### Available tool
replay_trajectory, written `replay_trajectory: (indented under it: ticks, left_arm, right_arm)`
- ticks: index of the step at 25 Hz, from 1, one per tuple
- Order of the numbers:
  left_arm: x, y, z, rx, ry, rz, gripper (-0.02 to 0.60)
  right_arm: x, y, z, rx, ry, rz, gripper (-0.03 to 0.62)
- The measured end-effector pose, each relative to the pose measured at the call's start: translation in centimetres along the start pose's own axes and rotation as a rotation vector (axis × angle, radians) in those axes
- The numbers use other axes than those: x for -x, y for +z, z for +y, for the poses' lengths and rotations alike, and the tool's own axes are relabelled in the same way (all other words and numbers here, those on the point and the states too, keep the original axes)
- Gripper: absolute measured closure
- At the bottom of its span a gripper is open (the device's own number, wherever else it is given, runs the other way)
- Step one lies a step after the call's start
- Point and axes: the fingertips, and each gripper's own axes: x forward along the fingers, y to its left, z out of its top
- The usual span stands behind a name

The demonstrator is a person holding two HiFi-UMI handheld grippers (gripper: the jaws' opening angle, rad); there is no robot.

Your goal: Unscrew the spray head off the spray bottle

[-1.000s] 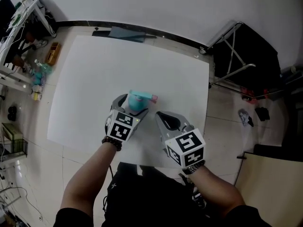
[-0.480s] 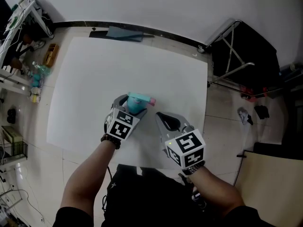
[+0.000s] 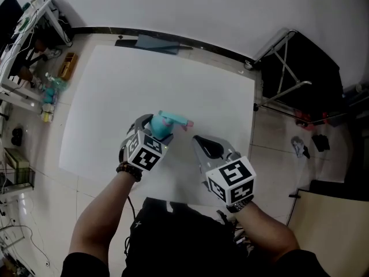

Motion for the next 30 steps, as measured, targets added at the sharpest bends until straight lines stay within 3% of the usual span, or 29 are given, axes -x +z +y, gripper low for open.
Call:
replay_trajectory:
  ticks: [11, 13, 19, 30]
  left_arm:
    - [4.1, -0.7, -0.1, -0.173, 0.086, 0.128, 0.170]
    - [4.8, -0.7, -0.1, -0.195, 0.099, 0.140, 0.170]
    - [6.5, -0.8, -0.2, -0.253, 0.128, 0.171, 0.170]
    - [7.9, -0.3, -2.3, -0.384, 0.160, 0.210, 0.170]
  right_arm:
    - [3.1, 2.9, -0.4, 0.038, 0.047, -0.066, 0.600]
    - [3.4, 3.3, -0.1, 0.049, 0.080, -0.064, 0.508]
    - [3.9, 4.9, 1.5, 0.110, 0.181, -0.072, 0.439]
    - [2.4, 3.9, 5.7, 0.331, 0.381, 0.136, 0.361]
